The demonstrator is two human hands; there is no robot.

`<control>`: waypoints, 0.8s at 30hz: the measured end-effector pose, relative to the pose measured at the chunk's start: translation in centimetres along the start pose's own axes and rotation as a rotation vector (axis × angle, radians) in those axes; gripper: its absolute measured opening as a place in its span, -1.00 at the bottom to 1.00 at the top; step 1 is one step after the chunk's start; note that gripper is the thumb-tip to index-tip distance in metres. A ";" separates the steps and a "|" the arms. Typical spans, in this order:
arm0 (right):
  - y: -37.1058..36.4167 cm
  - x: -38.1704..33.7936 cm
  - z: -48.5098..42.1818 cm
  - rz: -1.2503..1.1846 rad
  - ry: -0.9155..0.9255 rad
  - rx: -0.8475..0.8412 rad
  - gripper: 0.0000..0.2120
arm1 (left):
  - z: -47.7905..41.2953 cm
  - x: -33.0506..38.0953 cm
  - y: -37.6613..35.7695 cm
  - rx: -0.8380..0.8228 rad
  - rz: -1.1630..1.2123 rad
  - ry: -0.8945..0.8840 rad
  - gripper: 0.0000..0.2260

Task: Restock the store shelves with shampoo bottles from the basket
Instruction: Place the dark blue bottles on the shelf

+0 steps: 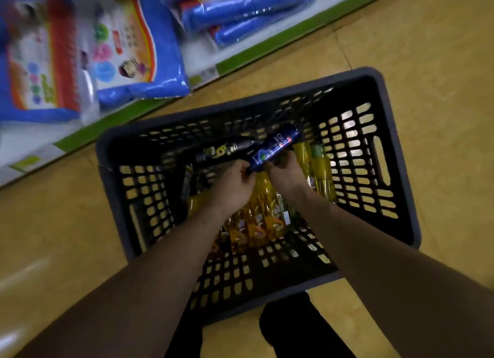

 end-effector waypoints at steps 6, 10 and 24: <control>-2.5 2.9 -7.9 -0.119 -0.193 0.105 -0.46 | -6.0 -3.1 -2.5 -0.018 -0.188 0.005 -0.55; -4.0 3.8 -11.2 -0.207 -0.265 0.182 -0.42 | -8.1 -3.6 -3.0 -0.030 -0.291 -0.029 -0.49; -2.6 3.0 -7.1 -0.524 -0.256 0.139 -0.62 | -6.8 -1.0 -1.3 -0.044 0.021 -0.006 -0.59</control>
Point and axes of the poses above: each hand's wrist, its own z-axis away from the middle knuckle, its own y-axis out of the back of the hand, x = y × z, the point moved 7 cm from there along -z, towards the middle knuckle, and after that the axes turned 14 degrees about z, right-handed, at the moved point
